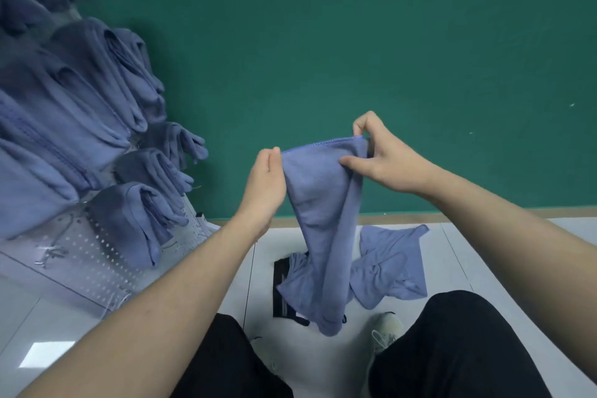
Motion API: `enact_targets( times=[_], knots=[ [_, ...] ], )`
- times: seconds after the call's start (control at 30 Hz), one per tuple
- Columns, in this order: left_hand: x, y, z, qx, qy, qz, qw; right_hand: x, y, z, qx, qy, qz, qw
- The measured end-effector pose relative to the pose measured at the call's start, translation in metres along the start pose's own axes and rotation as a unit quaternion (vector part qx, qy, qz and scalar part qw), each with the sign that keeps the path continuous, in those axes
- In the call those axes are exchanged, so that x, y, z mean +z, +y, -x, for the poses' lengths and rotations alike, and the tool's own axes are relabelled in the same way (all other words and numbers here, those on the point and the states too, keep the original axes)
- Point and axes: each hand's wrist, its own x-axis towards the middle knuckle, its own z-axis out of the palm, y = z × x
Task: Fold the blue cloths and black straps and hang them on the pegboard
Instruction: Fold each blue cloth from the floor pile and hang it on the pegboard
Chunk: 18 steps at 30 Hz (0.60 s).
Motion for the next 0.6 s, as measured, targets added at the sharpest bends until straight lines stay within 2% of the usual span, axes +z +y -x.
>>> enact_targets(
  times=[0.1,0.17,0.23,0.4,0.43,0.53,0.6],
  knots=[
    [0.002,0.015,0.007,-0.116,-0.016,0.151,0.982,0.005,-0.012,0.0,0.041,0.036,-0.132,0.99],
    [0.0,0.026,0.017,-0.148,-0.03,0.204,0.967,0.008,-0.021,-0.001,0.061,0.068,-0.168,0.982],
    [-0.001,0.031,0.025,-0.162,-0.077,0.264,0.948,0.011,-0.03,-0.001,0.079,0.092,-0.18,0.976],
    [0.001,0.02,0.055,-0.153,-0.158,0.329,0.918,0.013,-0.043,-0.003,0.105,0.113,-0.192,0.969],
    [0.003,0.017,0.061,-0.143,-0.167,0.317,0.923,0.013,-0.045,-0.002,0.107,0.113,-0.192,0.969],
    [0.004,0.015,0.071,-0.095,-0.131,0.272,0.949,0.01,-0.047,0.002,0.111,0.119,-0.175,0.971],
    [0.001,0.022,0.071,-0.067,-0.121,0.27,0.953,0.006,-0.047,0.004,0.117,0.131,-0.162,0.971]
  ],
)
